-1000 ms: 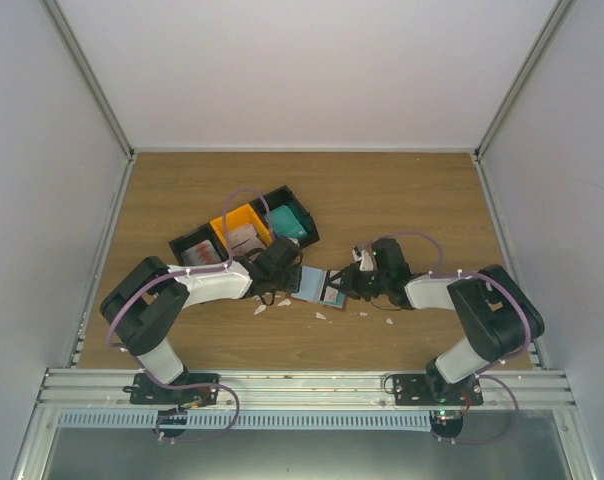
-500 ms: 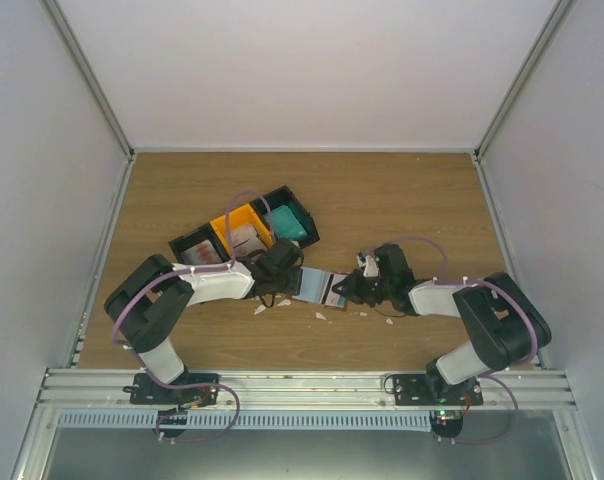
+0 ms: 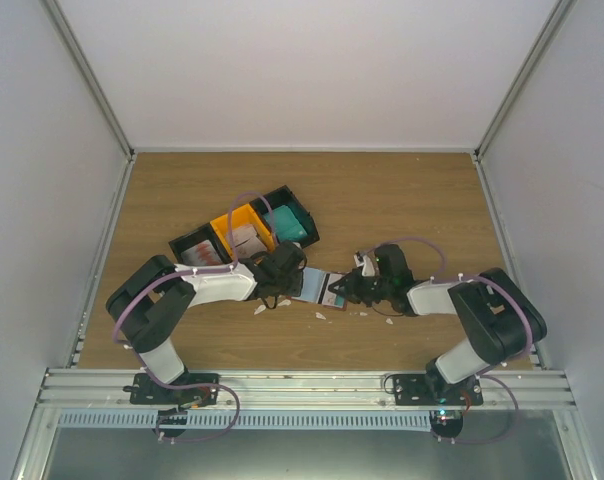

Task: Put the credit cards into the card holder
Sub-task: Insert the credit card into the card holder.

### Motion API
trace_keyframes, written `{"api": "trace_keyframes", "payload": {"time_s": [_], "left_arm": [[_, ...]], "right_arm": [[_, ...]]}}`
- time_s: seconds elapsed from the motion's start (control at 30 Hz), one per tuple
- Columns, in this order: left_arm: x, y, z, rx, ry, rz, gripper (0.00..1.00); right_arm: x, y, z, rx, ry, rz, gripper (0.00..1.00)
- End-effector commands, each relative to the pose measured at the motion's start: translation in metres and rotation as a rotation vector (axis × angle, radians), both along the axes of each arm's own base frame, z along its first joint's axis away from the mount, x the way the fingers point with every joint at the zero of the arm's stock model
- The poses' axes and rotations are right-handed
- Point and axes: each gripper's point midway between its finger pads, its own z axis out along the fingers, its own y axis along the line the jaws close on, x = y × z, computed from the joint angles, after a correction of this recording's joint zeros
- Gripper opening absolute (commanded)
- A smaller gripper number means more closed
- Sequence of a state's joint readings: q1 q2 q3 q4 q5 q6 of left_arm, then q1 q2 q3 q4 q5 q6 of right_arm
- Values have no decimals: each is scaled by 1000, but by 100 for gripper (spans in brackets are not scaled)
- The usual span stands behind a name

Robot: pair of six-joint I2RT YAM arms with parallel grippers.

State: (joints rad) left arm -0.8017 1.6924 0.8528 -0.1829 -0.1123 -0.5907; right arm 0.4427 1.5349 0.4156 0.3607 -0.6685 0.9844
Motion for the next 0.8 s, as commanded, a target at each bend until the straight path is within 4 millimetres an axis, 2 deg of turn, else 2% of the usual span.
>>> {"api": "trace_keyframes", "payload": {"time_s": [0.0, 0.27, 0.57, 0.77], "left_arm": [[-9, 13, -18, 74, 37, 21, 32], [-12, 12, -20, 78, 44, 8, 29], [-16, 10, -21, 78, 53, 0, 28], [-18, 12, -23, 91, 57, -1, 28]], "right_arm": [[4, 6, 4, 53, 4, 12, 1], [4, 12, -6, 78, 49, 30, 0], [13, 14, -18, 64, 66, 8, 0], [19, 16, -10, 86, 34, -1, 0]]}}
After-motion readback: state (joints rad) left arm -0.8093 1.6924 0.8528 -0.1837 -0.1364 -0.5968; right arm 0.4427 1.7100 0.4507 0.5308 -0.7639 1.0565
